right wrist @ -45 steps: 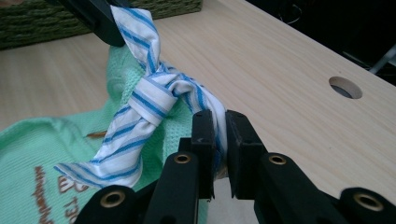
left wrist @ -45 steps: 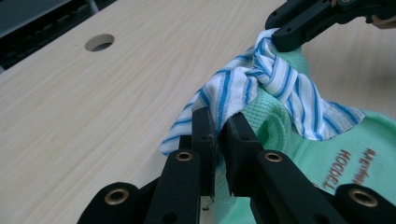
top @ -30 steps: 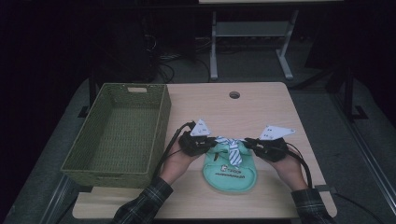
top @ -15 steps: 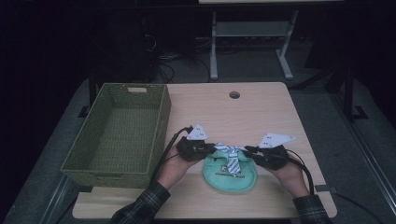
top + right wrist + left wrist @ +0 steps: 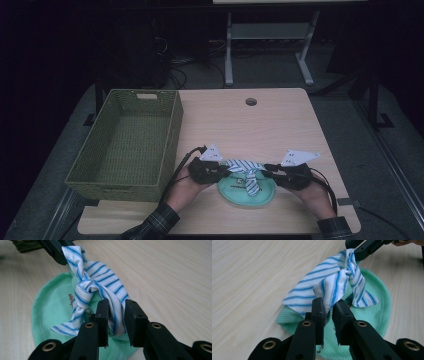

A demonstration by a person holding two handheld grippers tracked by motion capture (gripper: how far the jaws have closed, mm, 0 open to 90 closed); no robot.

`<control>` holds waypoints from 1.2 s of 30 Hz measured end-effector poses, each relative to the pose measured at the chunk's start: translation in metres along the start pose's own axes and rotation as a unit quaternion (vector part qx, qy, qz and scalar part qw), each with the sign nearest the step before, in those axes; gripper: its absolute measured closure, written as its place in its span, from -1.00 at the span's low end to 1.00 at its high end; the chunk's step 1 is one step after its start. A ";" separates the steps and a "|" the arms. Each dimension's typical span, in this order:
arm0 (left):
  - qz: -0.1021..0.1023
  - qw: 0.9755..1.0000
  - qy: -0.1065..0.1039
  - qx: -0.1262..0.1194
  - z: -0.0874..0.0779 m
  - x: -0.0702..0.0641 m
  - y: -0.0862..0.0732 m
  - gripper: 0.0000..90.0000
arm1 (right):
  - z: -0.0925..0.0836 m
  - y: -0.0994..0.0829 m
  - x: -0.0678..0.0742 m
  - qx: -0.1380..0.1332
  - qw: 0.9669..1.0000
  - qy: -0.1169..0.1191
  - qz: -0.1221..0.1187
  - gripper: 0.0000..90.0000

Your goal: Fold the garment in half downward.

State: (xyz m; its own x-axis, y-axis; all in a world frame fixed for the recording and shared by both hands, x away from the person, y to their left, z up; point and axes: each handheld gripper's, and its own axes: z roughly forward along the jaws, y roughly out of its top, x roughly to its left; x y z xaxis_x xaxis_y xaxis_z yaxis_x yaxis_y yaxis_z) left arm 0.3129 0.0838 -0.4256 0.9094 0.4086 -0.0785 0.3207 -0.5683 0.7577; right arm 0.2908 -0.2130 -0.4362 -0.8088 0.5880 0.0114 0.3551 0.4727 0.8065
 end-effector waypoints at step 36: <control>-0.033 0.999 -0.009 -0.019 -0.002 0.009 0.015 0.99 | -0.008 0.012 -0.014 -0.024 0.999 0.018 0.044 1.00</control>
State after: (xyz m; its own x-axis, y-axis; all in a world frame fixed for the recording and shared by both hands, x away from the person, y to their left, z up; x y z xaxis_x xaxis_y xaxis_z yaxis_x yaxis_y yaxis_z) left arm 0.3251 0.0801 -0.4136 0.8911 0.4313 -0.1412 0.3707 -0.5123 0.7747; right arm 0.3031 -0.2208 -0.4220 -0.7920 0.6015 0.1043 0.4037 0.3879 0.8286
